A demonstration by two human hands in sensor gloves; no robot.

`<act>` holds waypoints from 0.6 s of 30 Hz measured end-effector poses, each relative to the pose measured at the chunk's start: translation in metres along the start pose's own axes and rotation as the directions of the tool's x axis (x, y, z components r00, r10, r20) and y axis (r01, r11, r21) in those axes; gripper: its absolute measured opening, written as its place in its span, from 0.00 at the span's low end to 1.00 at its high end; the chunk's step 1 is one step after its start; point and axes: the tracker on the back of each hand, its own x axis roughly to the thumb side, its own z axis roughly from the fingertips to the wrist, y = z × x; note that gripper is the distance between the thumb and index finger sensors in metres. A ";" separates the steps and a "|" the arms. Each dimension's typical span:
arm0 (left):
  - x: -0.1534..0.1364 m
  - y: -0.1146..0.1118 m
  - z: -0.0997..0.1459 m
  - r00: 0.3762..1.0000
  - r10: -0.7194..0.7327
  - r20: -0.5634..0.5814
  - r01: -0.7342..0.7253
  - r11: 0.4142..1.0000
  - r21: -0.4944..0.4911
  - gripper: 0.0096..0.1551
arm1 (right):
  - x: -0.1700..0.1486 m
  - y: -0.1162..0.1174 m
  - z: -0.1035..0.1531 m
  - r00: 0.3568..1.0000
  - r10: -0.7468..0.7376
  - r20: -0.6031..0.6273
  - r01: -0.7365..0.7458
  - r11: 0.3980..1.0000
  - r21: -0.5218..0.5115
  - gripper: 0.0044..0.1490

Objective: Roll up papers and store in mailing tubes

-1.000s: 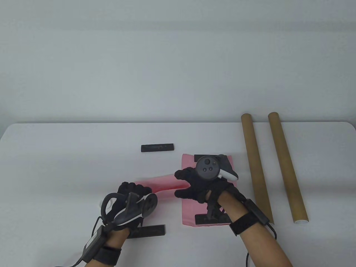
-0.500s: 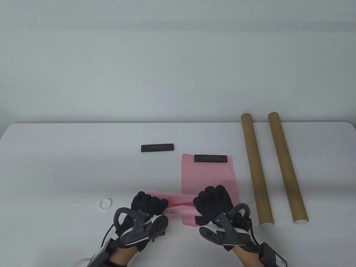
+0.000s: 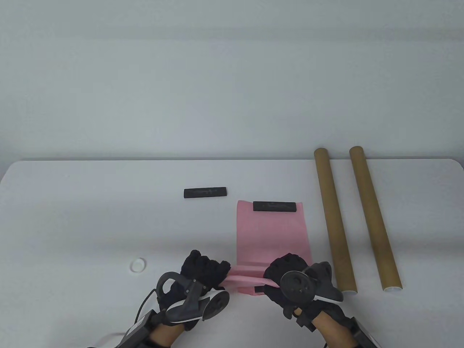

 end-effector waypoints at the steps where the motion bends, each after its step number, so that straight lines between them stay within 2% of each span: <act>1: 0.000 -0.001 0.000 1.000 0.005 -0.002 -0.005 1.000 -0.004 0.36 | 0.000 0.000 0.000 1.000 -0.016 -0.001 0.016 1.000 -0.003 0.21; 4: -0.004 0.000 -0.001 0.998 0.055 -0.027 -0.056 0.998 -0.016 0.25 | 0.001 -0.002 0.001 1.000 -0.026 -0.001 0.026 0.999 -0.030 0.23; 5: -0.006 0.000 -0.001 0.997 0.074 -0.039 -0.075 0.997 -0.026 0.23 | 0.002 -0.003 0.003 1.000 -0.018 -0.003 0.018 0.998 -0.064 0.29; 6: -0.008 -0.001 -0.001 0.993 0.103 -0.054 -0.105 0.994 -0.033 0.23 | 0.006 -0.005 0.005 1.000 0.028 0.011 -0.027 0.994 -0.110 0.42; 7: -0.010 -0.002 -0.001 0.989 0.135 -0.061 -0.138 0.989 -0.047 0.23 | 0.010 -0.006 0.007 0.994 0.102 0.027 -0.098 0.985 -0.145 0.48; 8: -0.012 -0.002 -0.002 0.985 0.162 -0.067 -0.166 0.984 -0.061 0.23 | 0.014 -0.007 0.008 0.980 0.194 0.043 -0.184 0.967 -0.175 0.54; 9: -0.013 -0.003 -0.002 0.977 0.197 -0.083 -0.203 0.976 -0.072 0.22 | 0.021 -0.007 0.009 0.946 0.316 0.067 -0.298 0.934 -0.200 0.55; 10: -0.014 -0.005 -0.002 0.968 0.233 -0.089 -0.241 0.967 -0.089 0.22 | 0.027 -0.006 0.009 0.914 0.396 0.092 -0.369 0.903 -0.222 0.55; 11: -0.015 -0.005 -0.002 0.964 0.250 -0.088 -0.259 0.961 -0.098 0.22 | 0.030 -0.005 0.009 0.906 0.412 0.094 -0.381 0.893 -0.241 0.51; 13: -0.014 -0.006 -0.002 0.964 0.252 -0.085 -0.260 0.961 -0.095 0.22 | 0.031 -0.003 0.005 0.931 0.356 0.083 -0.331 0.917 -0.223 0.35; 15: -0.011 -0.004 -0.001 0.981 0.183 -0.072 -0.188 0.980 -0.071 0.23 | 0.028 0.000 0.001 0.949 0.309 0.066 -0.296 0.943 -0.153 0.26; 18: -0.006 0.005 0.003 1.000 -0.006 -0.023 0.007 0.999 0.035 0.37 | 0.016 0.004 -0.002 0.986 0.165 0.023 -0.164 0.986 -0.032 0.24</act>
